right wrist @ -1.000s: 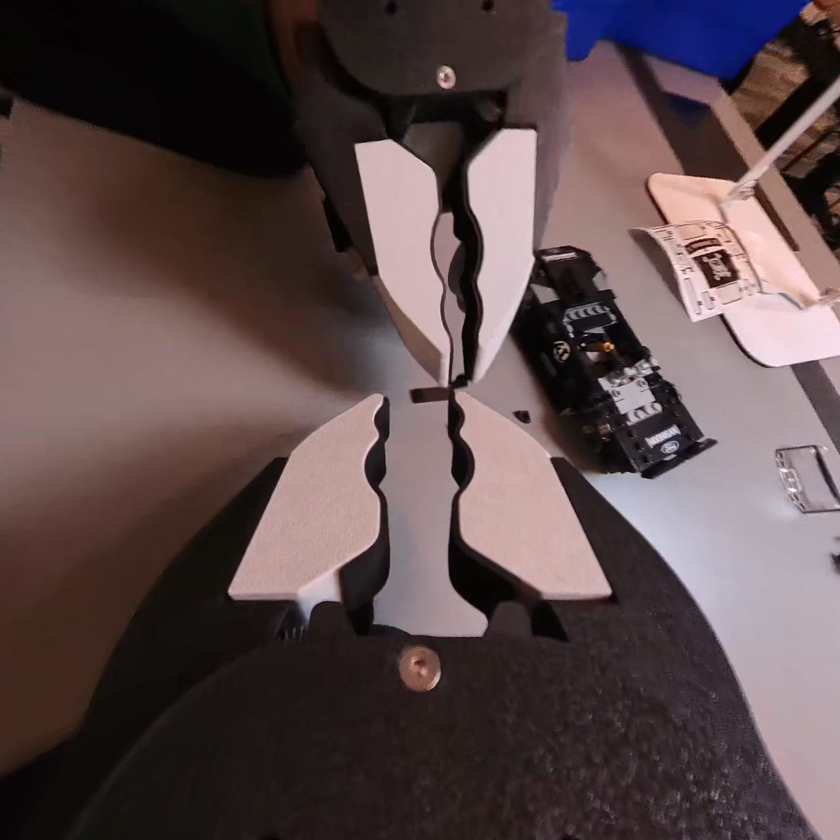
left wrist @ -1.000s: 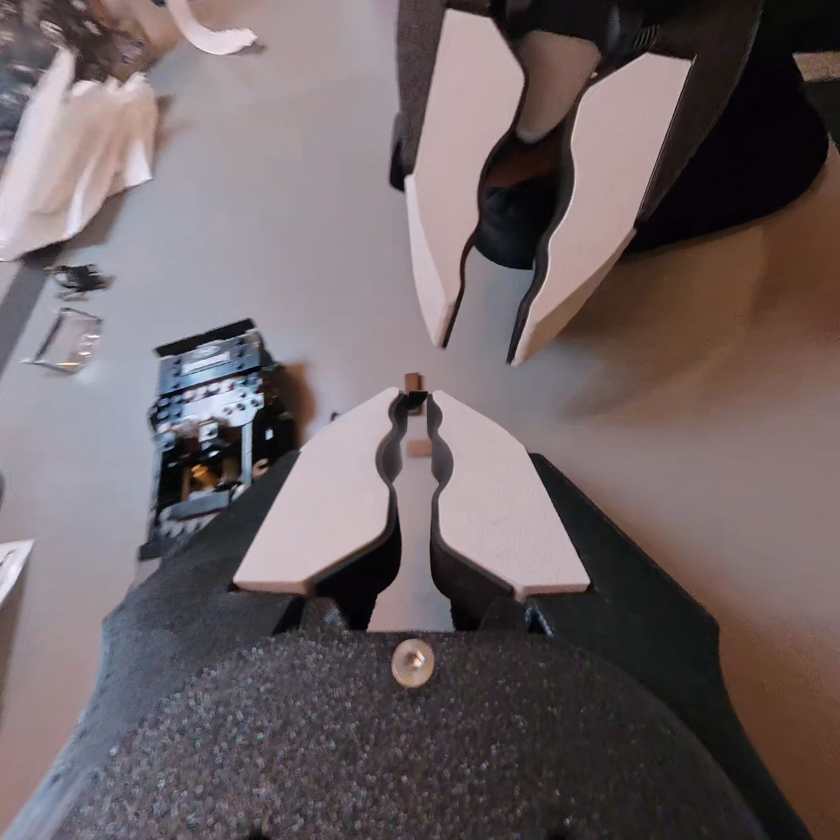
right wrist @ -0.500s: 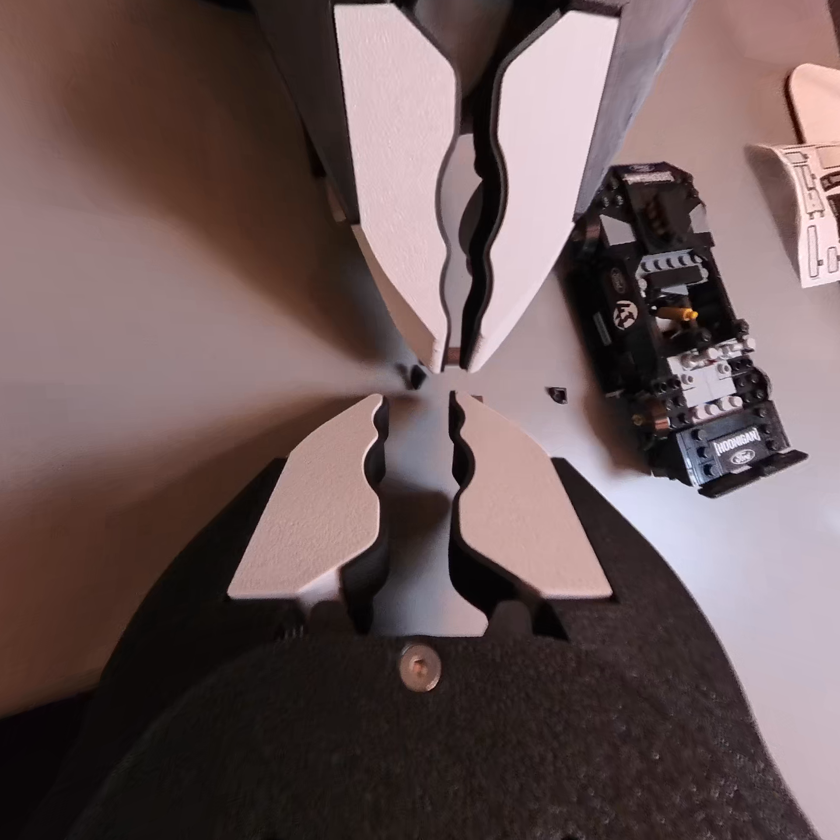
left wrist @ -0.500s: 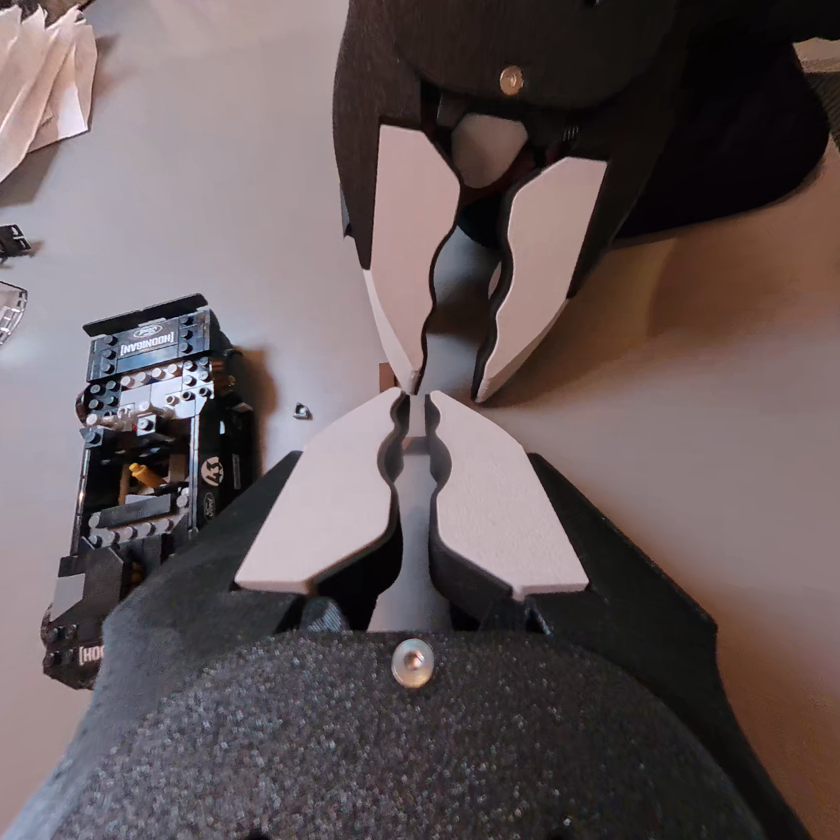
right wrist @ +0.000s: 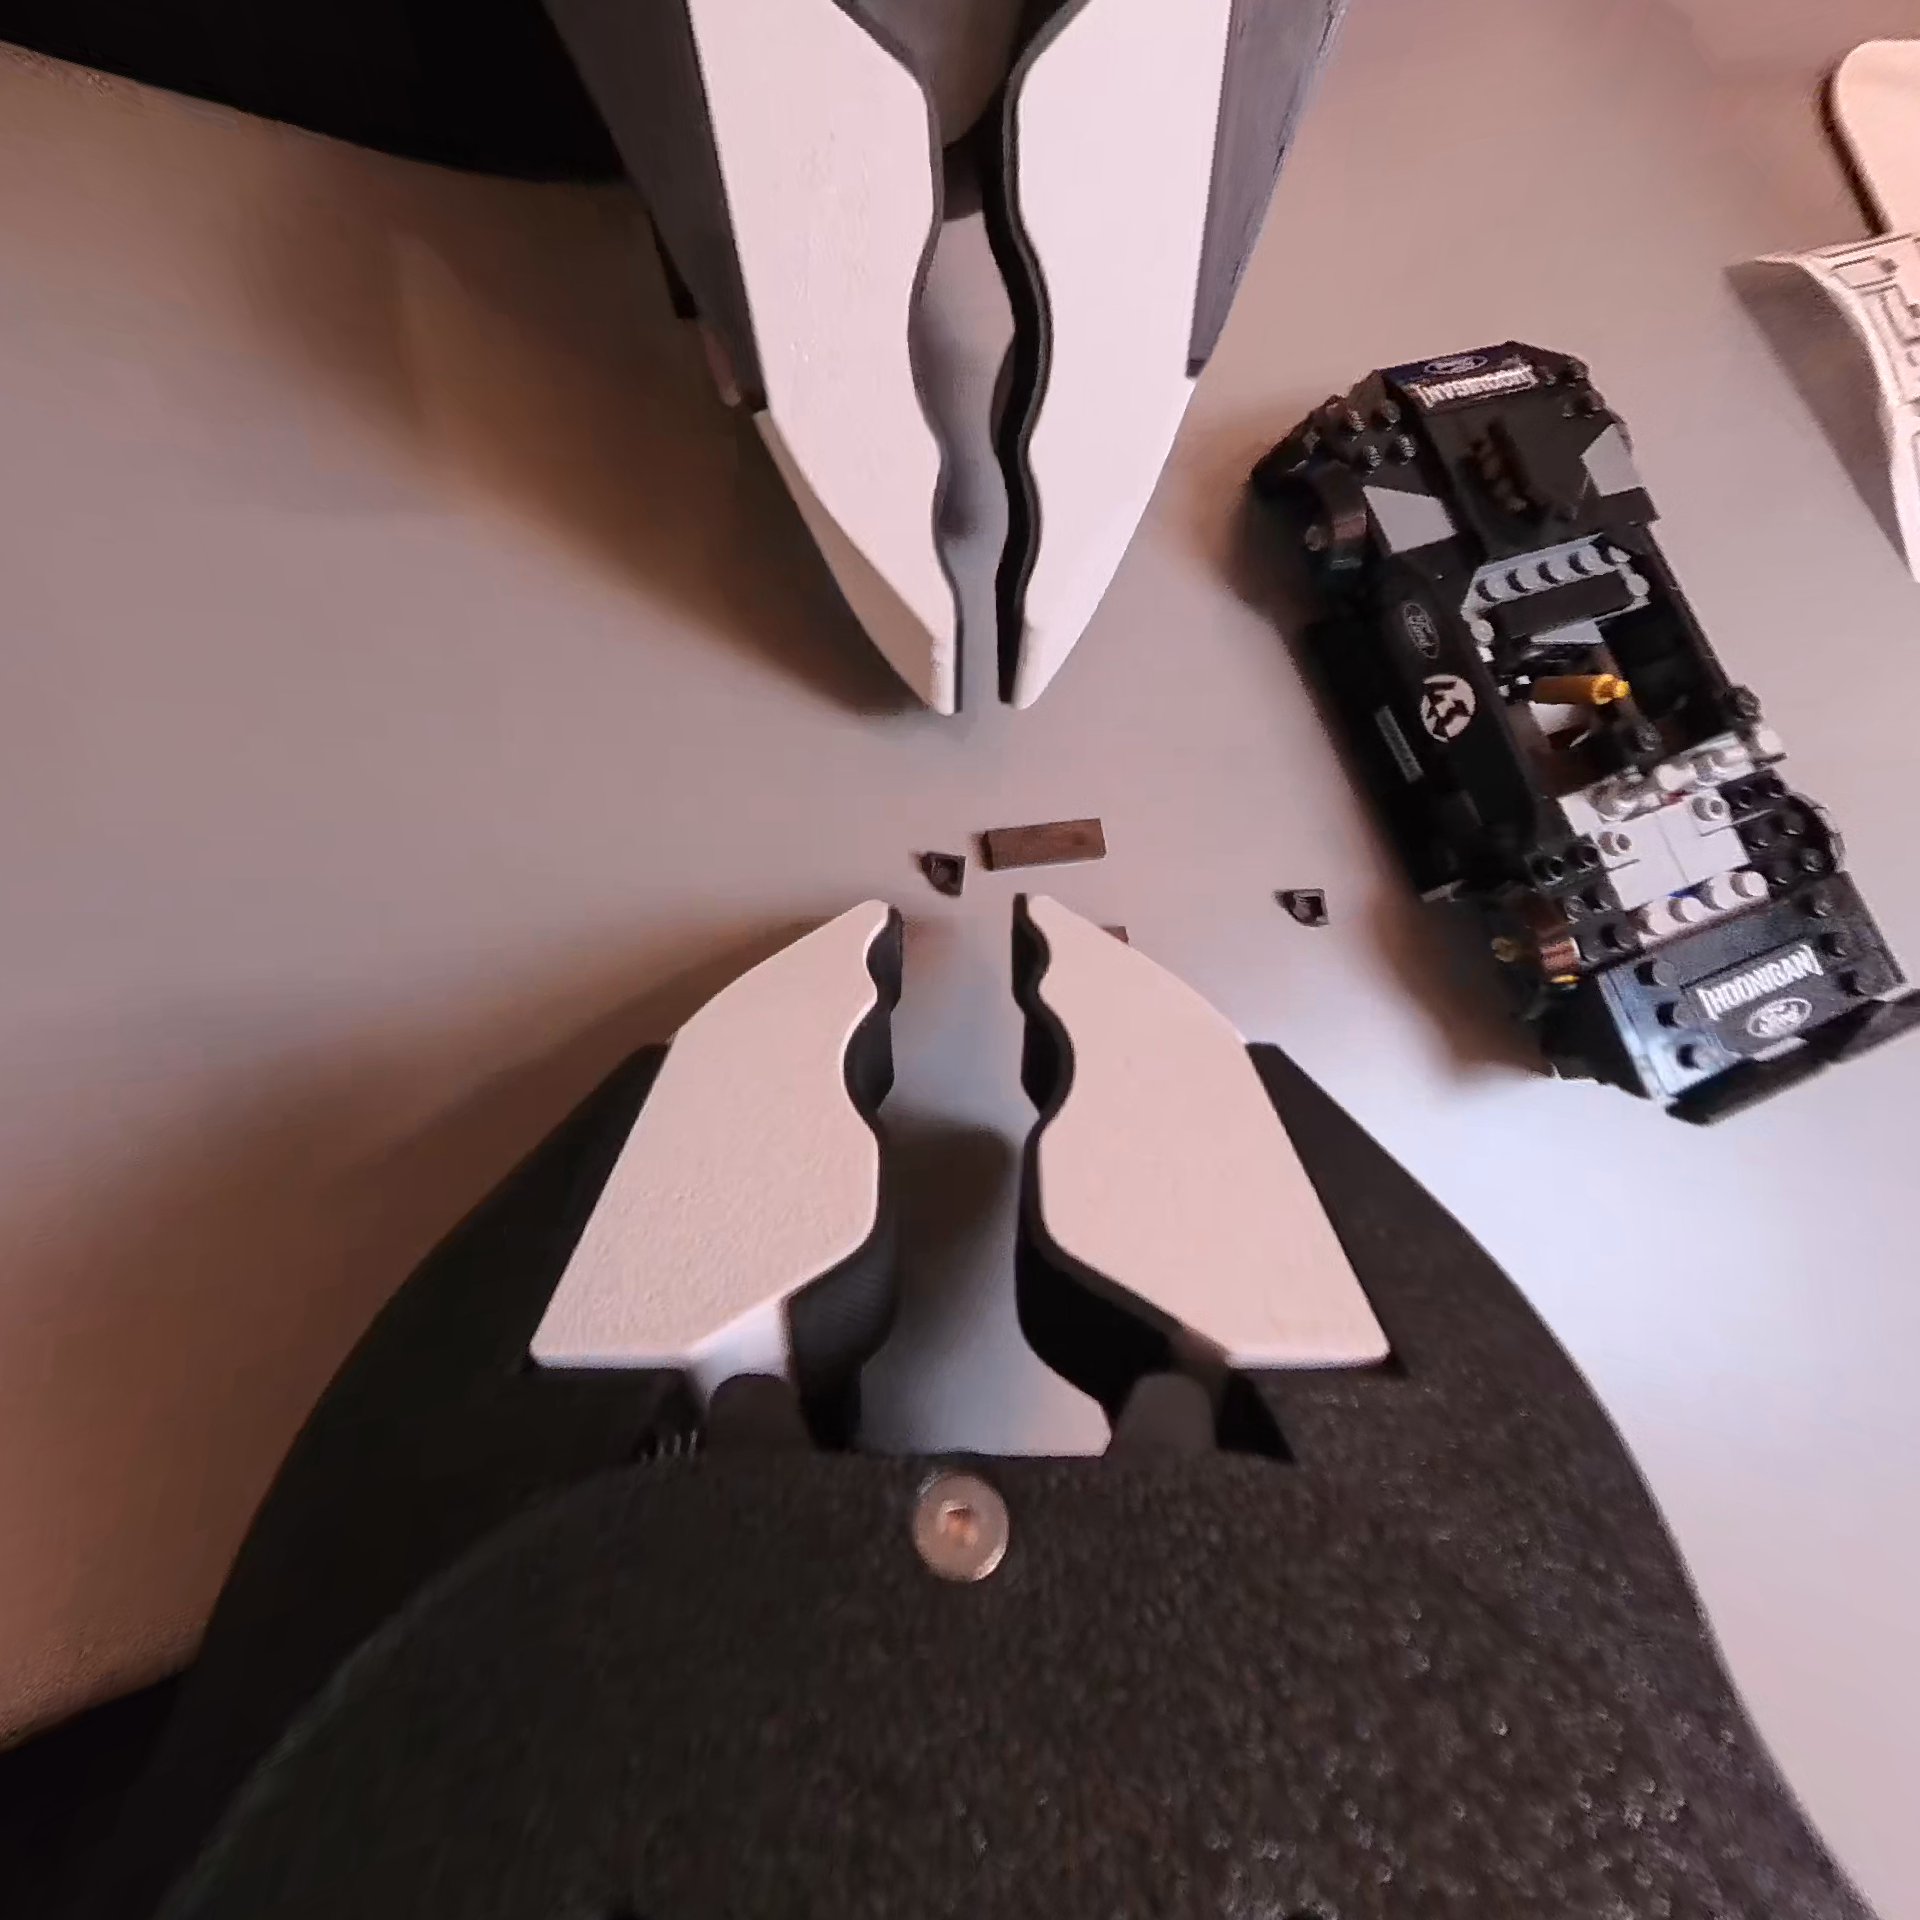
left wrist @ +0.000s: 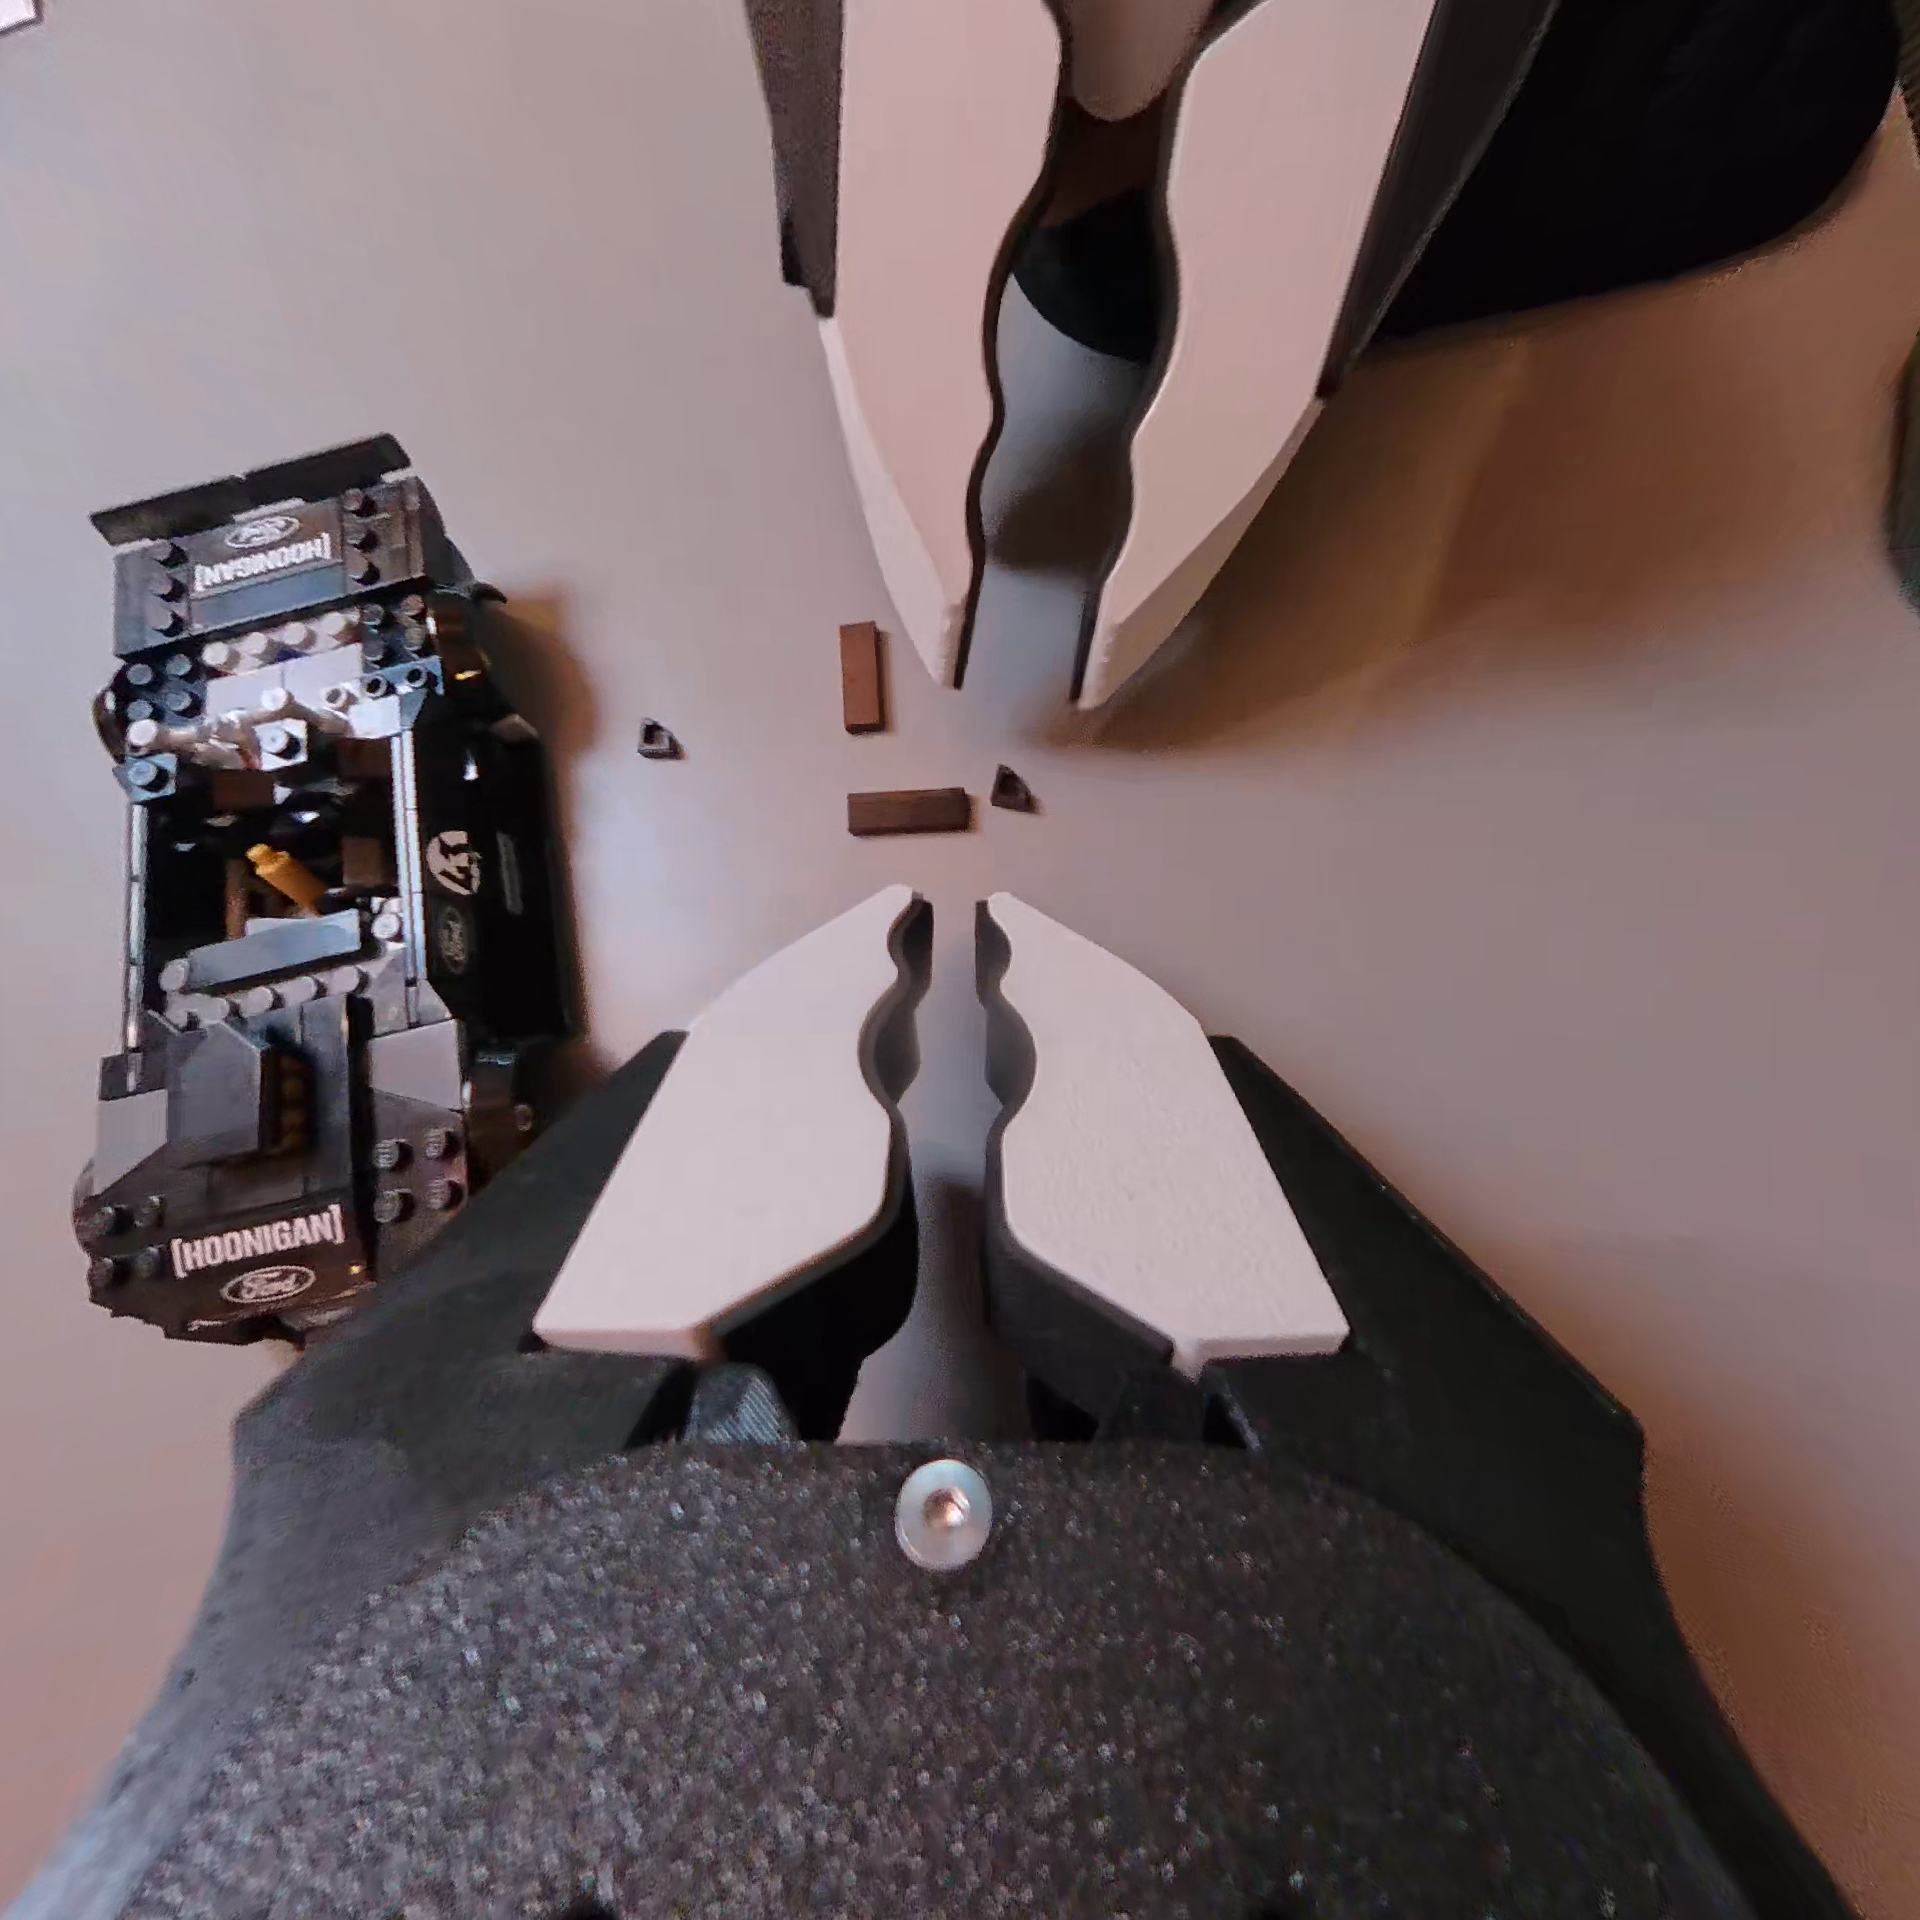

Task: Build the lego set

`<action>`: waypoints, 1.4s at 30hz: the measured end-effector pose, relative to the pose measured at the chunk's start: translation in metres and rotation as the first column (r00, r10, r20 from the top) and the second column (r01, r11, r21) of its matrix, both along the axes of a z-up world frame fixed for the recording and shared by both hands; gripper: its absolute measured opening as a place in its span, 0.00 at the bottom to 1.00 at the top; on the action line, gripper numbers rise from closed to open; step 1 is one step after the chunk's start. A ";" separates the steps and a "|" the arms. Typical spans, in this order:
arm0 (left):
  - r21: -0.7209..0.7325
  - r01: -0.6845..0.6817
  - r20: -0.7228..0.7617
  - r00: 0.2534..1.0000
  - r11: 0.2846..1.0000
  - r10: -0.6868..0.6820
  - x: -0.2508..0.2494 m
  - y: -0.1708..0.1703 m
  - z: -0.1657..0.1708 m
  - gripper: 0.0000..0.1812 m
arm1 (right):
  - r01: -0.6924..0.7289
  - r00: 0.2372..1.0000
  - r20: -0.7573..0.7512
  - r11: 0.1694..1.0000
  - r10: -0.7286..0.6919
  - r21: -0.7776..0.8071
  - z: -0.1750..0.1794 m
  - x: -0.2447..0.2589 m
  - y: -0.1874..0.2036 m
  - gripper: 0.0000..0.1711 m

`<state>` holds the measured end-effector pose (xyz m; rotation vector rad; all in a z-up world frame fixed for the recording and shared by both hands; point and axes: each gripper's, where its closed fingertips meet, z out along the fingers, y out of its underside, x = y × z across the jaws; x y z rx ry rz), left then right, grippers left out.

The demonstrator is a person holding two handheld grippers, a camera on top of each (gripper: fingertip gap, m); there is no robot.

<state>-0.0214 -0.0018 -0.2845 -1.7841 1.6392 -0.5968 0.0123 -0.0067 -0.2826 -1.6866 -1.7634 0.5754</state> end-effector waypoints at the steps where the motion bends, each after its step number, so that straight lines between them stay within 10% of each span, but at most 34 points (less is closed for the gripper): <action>1: -0.005 0.007 -0.006 1.000 1.000 -0.007 0.000 -0.002 -0.001 0.05 | 0.002 1.000 0.015 1.000 -0.002 -0.006 -0.002 -0.003 0.000 0.11; 15: -0.023 0.044 0.048 0.998 0.999 -0.043 -0.003 -0.009 0.002 0.05 | -0.038 0.980 0.189 0.988 0.067 -0.150 -0.014 -0.014 -0.001 0.04; 20: 0.056 0.071 0.115 0.990 0.996 -0.077 0.004 -0.012 0.015 0.07 | 0.054 0.987 -0.122 0.925 -0.107 -0.376 0.024 -0.030 0.002 0.04; 25: 0.164 -0.102 0.370 0.928 0.981 0.035 0.010 0.009 0.070 0.09 | -0.045 0.739 -0.469 0.659 -0.484 -0.751 0.095 -0.031 0.016 0.04; 31: 0.275 -0.254 0.571 0.819 0.927 0.055 0.008 0.010 0.127 0.10 | -0.415 0.400 -0.478 0.311 -0.782 -0.855 0.137 -0.026 0.016 0.04; 42: 0.349 -0.243 0.575 0.818 0.905 -0.003 0.007 0.000 0.139 0.05 | -0.611 0.299 -0.406 0.154 -0.863 -0.776 0.140 -0.036 0.008 0.04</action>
